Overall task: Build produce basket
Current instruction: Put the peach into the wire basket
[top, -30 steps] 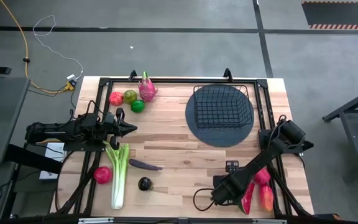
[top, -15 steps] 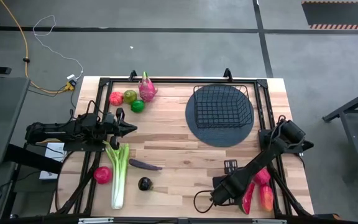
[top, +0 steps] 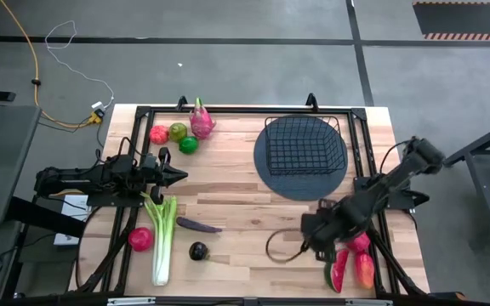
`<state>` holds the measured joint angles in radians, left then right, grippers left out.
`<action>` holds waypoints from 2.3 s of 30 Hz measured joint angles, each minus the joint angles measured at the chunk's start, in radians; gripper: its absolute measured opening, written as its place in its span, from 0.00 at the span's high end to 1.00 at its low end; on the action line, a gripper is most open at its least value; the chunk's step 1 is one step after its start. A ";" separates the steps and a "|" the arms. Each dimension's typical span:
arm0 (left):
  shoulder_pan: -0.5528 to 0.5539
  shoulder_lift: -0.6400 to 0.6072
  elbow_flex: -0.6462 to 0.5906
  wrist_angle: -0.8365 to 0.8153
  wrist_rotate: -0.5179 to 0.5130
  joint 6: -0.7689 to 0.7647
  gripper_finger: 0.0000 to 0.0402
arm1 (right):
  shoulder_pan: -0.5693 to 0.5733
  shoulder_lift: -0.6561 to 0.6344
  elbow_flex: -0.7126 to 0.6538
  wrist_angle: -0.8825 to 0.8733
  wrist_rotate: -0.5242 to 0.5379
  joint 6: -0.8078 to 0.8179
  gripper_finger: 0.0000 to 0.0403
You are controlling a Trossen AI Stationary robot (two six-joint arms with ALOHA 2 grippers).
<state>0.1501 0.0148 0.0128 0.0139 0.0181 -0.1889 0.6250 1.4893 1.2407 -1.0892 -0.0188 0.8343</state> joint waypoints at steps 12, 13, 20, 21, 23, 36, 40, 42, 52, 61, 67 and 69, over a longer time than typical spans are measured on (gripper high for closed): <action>-0.002 0.001 0.000 0.064 0.017 -0.163 0.99 | -0.106 -0.277 -0.354 0.757 0.312 0.180 0.36; -0.003 0.001 0.000 0.105 0.017 -0.261 0.99 | -0.122 -0.280 -0.347 0.777 0.319 0.145 0.36; -0.003 0.005 0.000 0.417 -0.053 -0.615 0.99 | -0.202 -0.281 -0.291 0.873 0.326 -0.034 0.36; -0.002 0.009 0.000 0.453 -0.080 -0.605 0.99 | -0.211 -0.281 -0.285 0.875 0.325 -0.052 0.36; -0.002 0.012 0.008 0.507 -0.122 -0.581 0.99 | -0.229 -0.280 -0.269 0.877 0.325 -0.079 0.36; -0.002 0.297 0.382 0.183 -0.026 -0.234 0.66 | -0.329 -0.280 -0.118 0.874 0.352 -0.232 0.36; -0.002 0.395 0.496 0.154 -0.025 -0.079 0.56 | -0.363 -0.280 -0.037 0.799 0.392 -0.286 0.36; -0.002 0.432 0.537 0.154 -0.025 -0.040 0.52 | -0.387 -0.280 0.020 0.710 0.415 -0.317 0.36; -0.002 0.563 0.605 0.203 0.015 -0.071 0.43 | -0.577 -0.281 0.245 0.221 0.452 -0.454 0.36; -0.002 0.652 0.605 0.252 -0.085 -0.190 0.43 | -0.809 -0.278 0.083 0.045 0.378 -0.622 0.36; -0.002 0.721 0.605 0.247 -0.181 -0.193 0.43 | -1.010 -0.245 -0.131 0.042 0.313 -0.488 0.36; -0.002 0.743 0.605 0.244 -0.204 -0.194 0.43 | -1.074 -0.221 -0.176 0.078 0.301 -0.389 0.35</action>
<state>0.1478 0.7573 0.6178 0.2578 -0.1854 -0.3824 -0.4492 1.2684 1.0651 -1.0110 0.2820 0.4452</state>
